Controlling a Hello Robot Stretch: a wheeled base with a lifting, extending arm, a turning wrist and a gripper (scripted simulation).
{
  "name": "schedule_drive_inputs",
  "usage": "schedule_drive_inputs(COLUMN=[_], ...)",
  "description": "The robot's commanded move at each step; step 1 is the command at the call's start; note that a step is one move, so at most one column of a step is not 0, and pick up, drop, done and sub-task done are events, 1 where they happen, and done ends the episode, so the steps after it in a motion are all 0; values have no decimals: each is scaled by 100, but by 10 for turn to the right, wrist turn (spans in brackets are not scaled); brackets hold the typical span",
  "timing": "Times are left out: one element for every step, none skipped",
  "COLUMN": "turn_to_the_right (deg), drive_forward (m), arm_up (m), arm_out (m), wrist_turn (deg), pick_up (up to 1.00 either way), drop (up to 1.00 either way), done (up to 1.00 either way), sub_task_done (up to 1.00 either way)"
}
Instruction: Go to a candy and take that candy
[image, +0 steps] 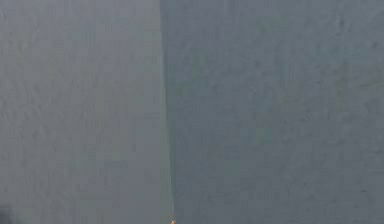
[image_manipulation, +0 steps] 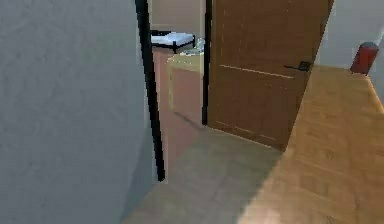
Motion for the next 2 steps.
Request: schedule_drive_inputs(turn_to_the_right=[450,450], drive_forward=[0,0], arm_up=[0,0], arm_out=[0,0], wrist_turn=[0,0], pick_up=[0,0], drop=[0,0], done=[0,0], sub_task_done=[0,0])
